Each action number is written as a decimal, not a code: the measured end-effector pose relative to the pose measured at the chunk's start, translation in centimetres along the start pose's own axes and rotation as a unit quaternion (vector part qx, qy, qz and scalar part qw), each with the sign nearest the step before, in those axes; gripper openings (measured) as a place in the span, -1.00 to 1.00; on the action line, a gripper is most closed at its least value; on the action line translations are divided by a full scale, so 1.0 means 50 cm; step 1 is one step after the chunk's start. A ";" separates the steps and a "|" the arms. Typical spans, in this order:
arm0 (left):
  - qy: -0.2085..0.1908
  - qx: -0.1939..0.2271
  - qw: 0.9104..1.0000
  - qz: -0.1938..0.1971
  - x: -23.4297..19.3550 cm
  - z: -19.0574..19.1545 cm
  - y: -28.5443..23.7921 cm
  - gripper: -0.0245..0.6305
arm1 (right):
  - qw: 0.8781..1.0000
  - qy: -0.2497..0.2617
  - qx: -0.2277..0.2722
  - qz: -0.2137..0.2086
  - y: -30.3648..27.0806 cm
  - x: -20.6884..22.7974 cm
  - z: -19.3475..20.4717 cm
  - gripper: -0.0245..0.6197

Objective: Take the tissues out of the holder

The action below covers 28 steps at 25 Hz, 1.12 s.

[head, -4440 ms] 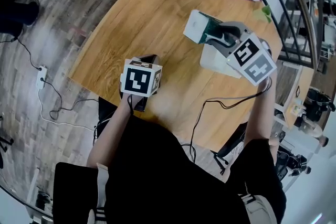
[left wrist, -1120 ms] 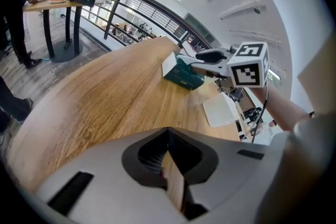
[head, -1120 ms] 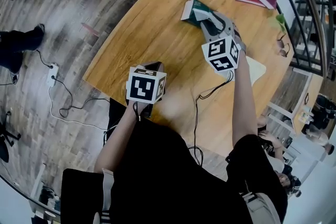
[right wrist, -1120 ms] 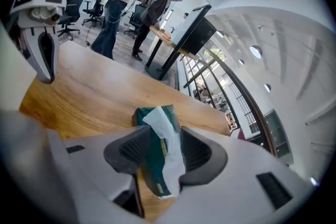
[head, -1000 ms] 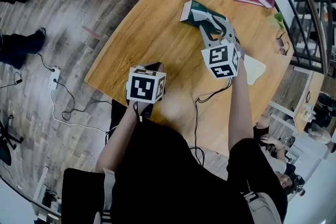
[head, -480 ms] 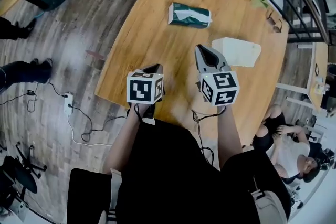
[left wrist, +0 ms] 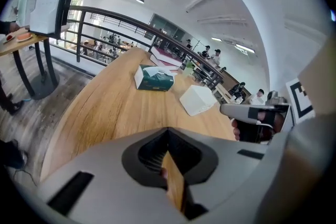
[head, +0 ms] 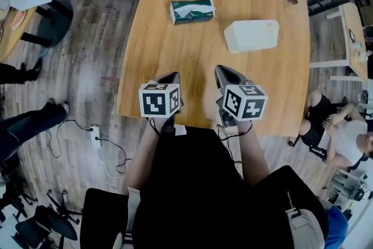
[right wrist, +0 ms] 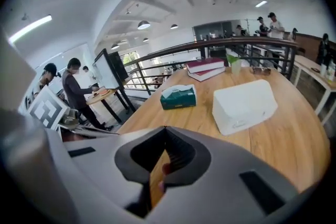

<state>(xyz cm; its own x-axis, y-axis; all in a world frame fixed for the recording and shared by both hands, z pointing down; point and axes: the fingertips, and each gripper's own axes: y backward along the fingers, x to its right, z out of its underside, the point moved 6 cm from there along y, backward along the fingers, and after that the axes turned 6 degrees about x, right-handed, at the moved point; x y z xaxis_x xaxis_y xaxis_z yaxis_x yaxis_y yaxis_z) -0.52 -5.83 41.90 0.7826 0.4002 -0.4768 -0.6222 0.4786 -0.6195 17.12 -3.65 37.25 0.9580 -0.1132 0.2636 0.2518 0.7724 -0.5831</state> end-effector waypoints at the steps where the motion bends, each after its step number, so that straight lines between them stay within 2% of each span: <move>1: -0.007 -0.002 1.000 0.003 0.004 0.005 0.004 -0.89 | 1.000 -0.013 -0.004 0.008 0.011 0.003 0.011 -0.89; 7: -0.034 -0.013 0.999 0.014 0.019 0.041 0.032 -0.89 | 0.997 -0.040 -0.032 0.049 0.070 0.000 0.073 -0.89; 13: -0.057 -0.020 0.998 0.018 0.028 0.066 0.049 -0.89 | 0.996 -0.049 -0.047 0.052 0.096 -0.029 0.121 -0.89; 17: -0.067 -0.023 0.997 0.021 0.034 0.076 0.061 -0.89 | 0.995 -0.057 -0.032 0.069 0.110 -0.039 0.136 -0.89; 28: -0.080 -0.027 0.996 0.027 0.039 0.102 0.088 -0.89 | 0.995 -0.062 -0.039 0.069 0.135 -0.076 0.169 -0.89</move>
<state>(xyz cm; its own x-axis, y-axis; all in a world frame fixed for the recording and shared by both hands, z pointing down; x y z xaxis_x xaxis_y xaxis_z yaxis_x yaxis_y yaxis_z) -1.86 1.05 41.44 0.7323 0.5451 -0.4082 -0.6579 0.4114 -0.6309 14.03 7.27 38.80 0.9612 0.0721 0.2661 0.1332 0.7238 -0.6770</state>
